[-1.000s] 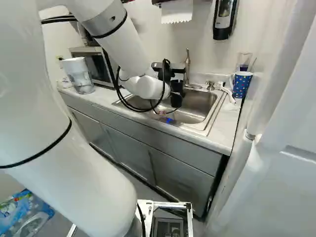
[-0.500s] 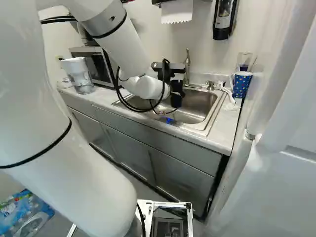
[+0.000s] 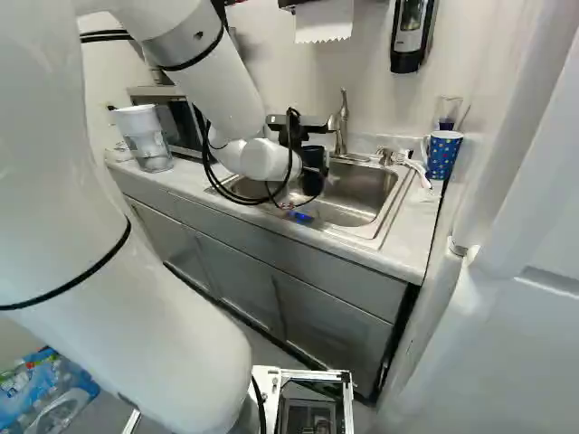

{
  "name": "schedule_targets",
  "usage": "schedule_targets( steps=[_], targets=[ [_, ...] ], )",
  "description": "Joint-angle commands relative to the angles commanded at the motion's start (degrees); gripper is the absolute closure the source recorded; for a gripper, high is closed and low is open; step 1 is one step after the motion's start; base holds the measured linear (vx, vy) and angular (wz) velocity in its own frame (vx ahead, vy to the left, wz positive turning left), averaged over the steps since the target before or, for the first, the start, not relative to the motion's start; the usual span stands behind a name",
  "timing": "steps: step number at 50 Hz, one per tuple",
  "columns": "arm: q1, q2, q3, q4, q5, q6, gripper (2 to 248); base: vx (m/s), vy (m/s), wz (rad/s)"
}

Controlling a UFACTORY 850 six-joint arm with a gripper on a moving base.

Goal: Rinse the cup and place it in the tray

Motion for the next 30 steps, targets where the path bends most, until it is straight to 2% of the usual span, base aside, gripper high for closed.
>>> schedule_targets(
  steps=[30],
  targets=[
    [6.0,0.1,-1.4,0.0,0.0,0.0,126,0.0,0.0,0.0]
  ],
)
